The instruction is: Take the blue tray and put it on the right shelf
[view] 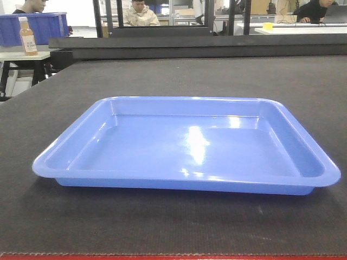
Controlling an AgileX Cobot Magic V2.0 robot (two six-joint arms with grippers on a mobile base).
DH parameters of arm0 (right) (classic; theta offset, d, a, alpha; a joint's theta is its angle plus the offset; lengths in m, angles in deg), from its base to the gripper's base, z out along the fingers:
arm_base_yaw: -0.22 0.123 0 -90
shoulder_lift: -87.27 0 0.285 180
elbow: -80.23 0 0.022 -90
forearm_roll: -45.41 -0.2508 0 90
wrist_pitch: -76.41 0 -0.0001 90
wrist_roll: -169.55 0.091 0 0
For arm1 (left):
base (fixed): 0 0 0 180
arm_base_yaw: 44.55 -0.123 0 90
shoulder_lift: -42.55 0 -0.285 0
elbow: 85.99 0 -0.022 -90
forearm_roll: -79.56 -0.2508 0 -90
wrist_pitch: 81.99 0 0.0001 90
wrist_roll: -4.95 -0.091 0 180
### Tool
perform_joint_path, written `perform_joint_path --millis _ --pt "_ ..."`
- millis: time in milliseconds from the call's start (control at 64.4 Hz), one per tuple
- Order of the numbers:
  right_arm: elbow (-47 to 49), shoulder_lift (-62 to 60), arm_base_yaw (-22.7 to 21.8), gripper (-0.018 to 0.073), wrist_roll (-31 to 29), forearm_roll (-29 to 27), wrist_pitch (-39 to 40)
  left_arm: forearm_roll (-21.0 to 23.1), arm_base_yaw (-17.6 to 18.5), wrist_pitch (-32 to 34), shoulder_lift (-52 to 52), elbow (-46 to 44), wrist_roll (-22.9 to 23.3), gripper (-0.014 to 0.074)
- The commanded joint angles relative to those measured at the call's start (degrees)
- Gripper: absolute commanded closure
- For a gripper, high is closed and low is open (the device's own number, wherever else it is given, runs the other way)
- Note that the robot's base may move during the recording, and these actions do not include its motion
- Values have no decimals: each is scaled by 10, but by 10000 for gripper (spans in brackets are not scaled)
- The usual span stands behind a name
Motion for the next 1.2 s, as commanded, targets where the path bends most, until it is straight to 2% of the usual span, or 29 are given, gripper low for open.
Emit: perform_joint_path --millis 0,171,280,357,466,559,637,699,746,823,994,1180 --pt "39 58 -3 507 0 -9 -31 25 3 17 50 -40 1 627" --pt "41 142 -3 507 0 -17 -42 123 3 15 143 -52 1 627" --pt "41 189 -3 507 0 -42 -38 188 3 38 196 -53 1 627" --pt "46 227 -3 505 0 -75 -37 208 3 32 236 -66 -8 627" --pt "67 293 12 503 27 -88 -41 200 21 17 286 -98 -9 637" --pt "102 343 61 503 77 -60 -11 174 64 25 321 -140 1 637" --pt "133 386 105 503 143 -12 1 116 107 26 351 -175 54 637" --pt "164 419 131 503 182 25 -19 59 130 20 378 -204 111 637" --pt "187 449 142 503 207 33 -44 37 144 7 397 -225 138 637" --pt "230 491 153 503 209 30 -78 38 155 -32 434 -273 147 637" --pt "289 549 157 503 209 27 -99 36 171 -81 501 -351 147 637" --pt "290 555 157 503 209 27 -102 48 181 -97 537 -373 147 637"
